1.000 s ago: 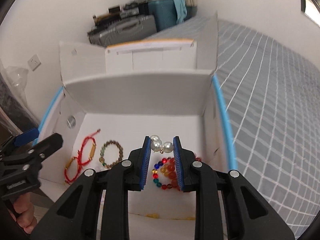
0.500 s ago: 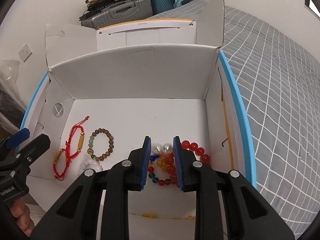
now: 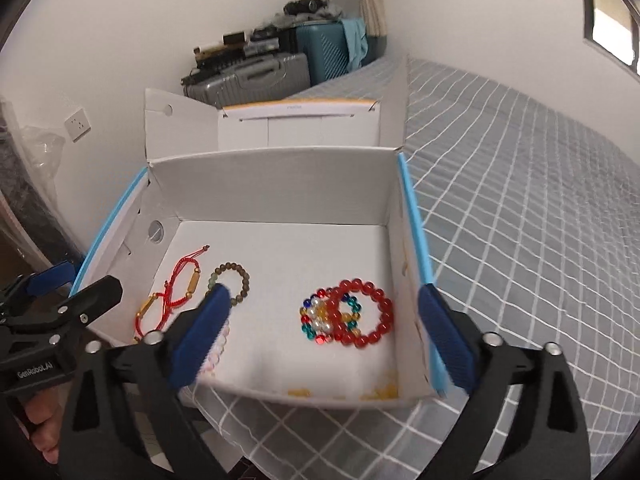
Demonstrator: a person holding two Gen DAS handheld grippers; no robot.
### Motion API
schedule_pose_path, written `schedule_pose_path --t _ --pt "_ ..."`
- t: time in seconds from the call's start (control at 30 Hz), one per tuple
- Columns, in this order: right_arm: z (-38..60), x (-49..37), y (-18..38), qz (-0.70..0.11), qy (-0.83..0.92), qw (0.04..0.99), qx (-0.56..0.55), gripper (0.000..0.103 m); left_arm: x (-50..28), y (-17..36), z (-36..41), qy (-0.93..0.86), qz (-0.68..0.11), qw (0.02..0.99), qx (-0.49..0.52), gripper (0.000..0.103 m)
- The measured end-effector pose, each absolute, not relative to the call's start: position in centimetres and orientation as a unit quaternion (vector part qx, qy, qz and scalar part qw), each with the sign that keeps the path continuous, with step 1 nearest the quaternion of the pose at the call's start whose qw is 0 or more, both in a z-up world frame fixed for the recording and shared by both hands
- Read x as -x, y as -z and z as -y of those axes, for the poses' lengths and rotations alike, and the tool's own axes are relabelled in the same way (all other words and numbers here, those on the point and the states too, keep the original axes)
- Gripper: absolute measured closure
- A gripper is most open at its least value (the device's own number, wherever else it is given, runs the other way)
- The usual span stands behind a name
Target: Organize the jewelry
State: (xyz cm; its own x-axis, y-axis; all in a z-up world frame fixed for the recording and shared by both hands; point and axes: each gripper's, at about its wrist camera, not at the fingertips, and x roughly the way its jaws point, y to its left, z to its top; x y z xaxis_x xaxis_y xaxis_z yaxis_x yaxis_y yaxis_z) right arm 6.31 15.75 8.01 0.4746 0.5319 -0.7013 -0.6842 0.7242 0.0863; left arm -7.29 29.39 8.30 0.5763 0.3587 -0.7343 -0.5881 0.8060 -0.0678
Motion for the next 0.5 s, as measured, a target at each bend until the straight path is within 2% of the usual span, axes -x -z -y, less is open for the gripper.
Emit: schedule_pose_path --t 0.27,0.5 --pt "-13.0 -2.2 -7.3 -0.343 -0.346 0.869 0.086 0.008 10.5 -7.2 -26.8 -0.281 -0.350 0.881 0.148 0.006" --pt "-11.9 -0.6 -5.7 -0.348 -0.335 0.871 0.094 0.008 11.8 -5.0 -26.0 -0.277 -0.367 0.876 0.147 0.006"
